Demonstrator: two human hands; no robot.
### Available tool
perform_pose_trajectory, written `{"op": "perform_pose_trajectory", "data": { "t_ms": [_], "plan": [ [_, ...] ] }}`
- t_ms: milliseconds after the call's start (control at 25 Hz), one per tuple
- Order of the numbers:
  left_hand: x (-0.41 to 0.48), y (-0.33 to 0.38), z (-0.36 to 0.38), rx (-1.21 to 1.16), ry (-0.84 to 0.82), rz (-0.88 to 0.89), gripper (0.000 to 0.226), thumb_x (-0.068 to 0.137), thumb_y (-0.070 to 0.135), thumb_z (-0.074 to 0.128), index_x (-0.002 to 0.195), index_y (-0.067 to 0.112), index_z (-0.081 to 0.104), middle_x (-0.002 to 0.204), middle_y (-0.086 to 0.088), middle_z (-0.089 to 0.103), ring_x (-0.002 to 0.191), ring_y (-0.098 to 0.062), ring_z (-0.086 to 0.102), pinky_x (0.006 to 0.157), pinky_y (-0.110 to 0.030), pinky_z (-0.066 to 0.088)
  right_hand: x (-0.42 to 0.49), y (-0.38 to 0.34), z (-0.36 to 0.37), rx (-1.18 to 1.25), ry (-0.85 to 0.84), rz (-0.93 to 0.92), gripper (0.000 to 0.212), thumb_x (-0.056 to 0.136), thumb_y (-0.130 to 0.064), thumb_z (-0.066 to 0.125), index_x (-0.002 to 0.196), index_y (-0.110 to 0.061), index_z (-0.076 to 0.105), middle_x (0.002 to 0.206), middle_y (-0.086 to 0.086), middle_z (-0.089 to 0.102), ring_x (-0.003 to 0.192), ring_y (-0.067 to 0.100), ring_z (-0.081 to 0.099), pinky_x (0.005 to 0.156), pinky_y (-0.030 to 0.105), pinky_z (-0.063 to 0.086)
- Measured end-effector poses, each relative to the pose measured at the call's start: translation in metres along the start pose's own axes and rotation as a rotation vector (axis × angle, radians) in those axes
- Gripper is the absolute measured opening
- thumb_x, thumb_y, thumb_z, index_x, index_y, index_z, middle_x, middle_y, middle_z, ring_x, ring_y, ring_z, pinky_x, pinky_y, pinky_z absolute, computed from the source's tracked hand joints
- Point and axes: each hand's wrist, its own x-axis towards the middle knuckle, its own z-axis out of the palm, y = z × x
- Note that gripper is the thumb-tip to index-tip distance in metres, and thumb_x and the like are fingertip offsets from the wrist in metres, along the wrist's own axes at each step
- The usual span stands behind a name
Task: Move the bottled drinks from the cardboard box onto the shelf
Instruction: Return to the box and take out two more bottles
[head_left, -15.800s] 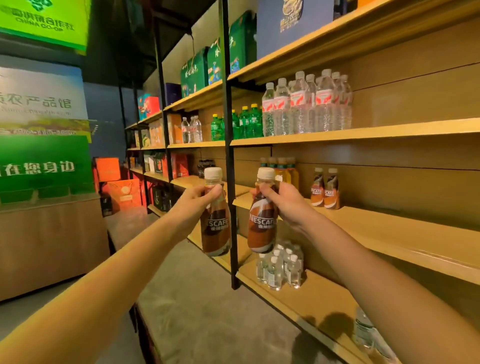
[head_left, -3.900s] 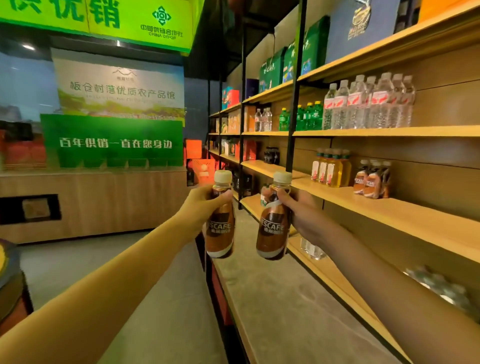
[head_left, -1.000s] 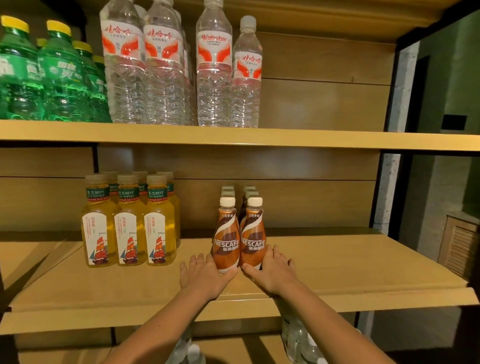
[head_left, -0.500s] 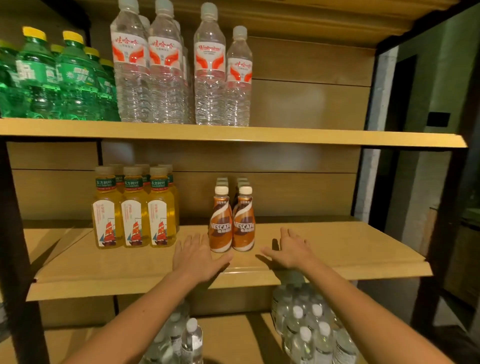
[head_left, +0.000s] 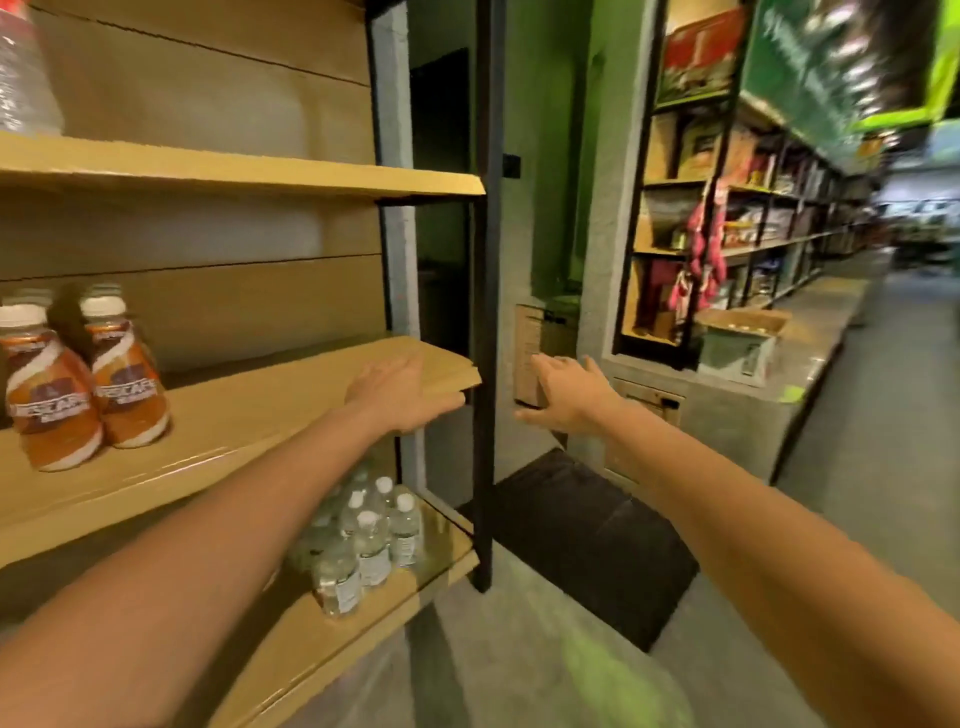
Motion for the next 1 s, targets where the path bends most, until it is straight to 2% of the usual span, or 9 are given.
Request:
{"op": "perform_pose_trajectory", "data": {
  "t_ms": [240,400,520,600,760,840,1000],
  "plan": [
    [0.053,0.19,0.054,-0.14,-0.106,0.278,0.08,0.082,0.065,0.05,0.144,0.017,0.031,0.147,-0.008,0.04,0.131,-0.028,0.042,0.106,-0.043,0.039,-0.096,0.187,-0.01,-0.028,-0.086,0.363,0.089,0.088,-0.056,0.049,0.151,-0.013,0.005,0.159,0.009,0.012,0.146,0.03,0.011,0.119,0.047,0.005],
    [0.087,0.322,0.099,-0.187,-0.197,0.448,0.069,0.08,0.065,0.052,0.137,0.027,0.041,0.14,-0.004,0.049,0.125,-0.025,0.048,0.102,-0.045,0.041,-0.149,0.304,-0.013,-0.036,-0.053,0.481,0.087,0.086,-0.056,0.053,0.151,-0.017,0.01,0.158,0.006,0.019,0.145,0.029,0.018,0.117,0.047,0.012],
    [0.109,0.423,0.117,-0.249,-0.19,0.554,0.059,0.084,0.053,0.053,0.136,0.027,0.043,0.141,-0.006,0.046,0.126,-0.026,0.046,0.103,-0.041,0.04,-0.178,0.39,-0.02,-0.076,-0.045,0.537,0.085,0.086,-0.056,0.053,0.149,-0.014,0.016,0.155,0.008,0.027,0.142,0.029,0.025,0.116,0.048,0.016],
    [0.124,0.49,0.128,-0.258,-0.171,0.547,0.063,0.087,0.046,0.054,0.142,0.023,0.035,0.146,-0.008,0.041,0.13,-0.029,0.042,0.103,-0.039,0.036,-0.192,0.451,-0.031,-0.069,-0.05,0.576,0.083,0.088,-0.053,0.052,0.149,-0.01,0.017,0.155,0.009,0.026,0.142,0.029,0.026,0.116,0.047,0.018],
    [0.171,0.593,0.154,-0.243,-0.164,0.577,0.076,0.075,0.057,0.059,0.139,0.023,0.038,0.136,-0.004,0.05,0.118,-0.024,0.052,0.093,-0.04,0.047,-0.206,0.561,-0.046,-0.106,-0.077,0.637,0.082,0.089,-0.054,0.05,0.147,-0.006,0.019,0.154,0.011,0.028,0.14,0.03,0.029,0.114,0.047,0.024],
    [0.195,0.634,0.173,-0.24,-0.18,0.593,0.081,0.074,0.059,0.059,0.141,0.022,0.035,0.137,-0.003,0.05,0.118,-0.024,0.052,0.092,-0.04,0.048,-0.207,0.607,-0.046,-0.102,-0.093,0.652,0.084,0.088,-0.054,0.051,0.148,-0.006,0.018,0.154,0.012,0.028,0.14,0.031,0.03,0.114,0.047,0.025],
    [0.237,0.709,0.203,-0.251,-0.184,0.617,0.082,0.082,0.055,0.057,0.147,0.015,0.026,0.148,-0.009,0.038,0.126,-0.027,0.046,0.097,-0.039,0.043,-0.192,0.691,-0.042,-0.12,-0.088,0.662,0.084,0.086,-0.056,0.053,0.147,-0.007,0.021,0.151,0.013,0.033,0.137,0.032,0.034,0.112,0.047,0.027]
  ]
}}
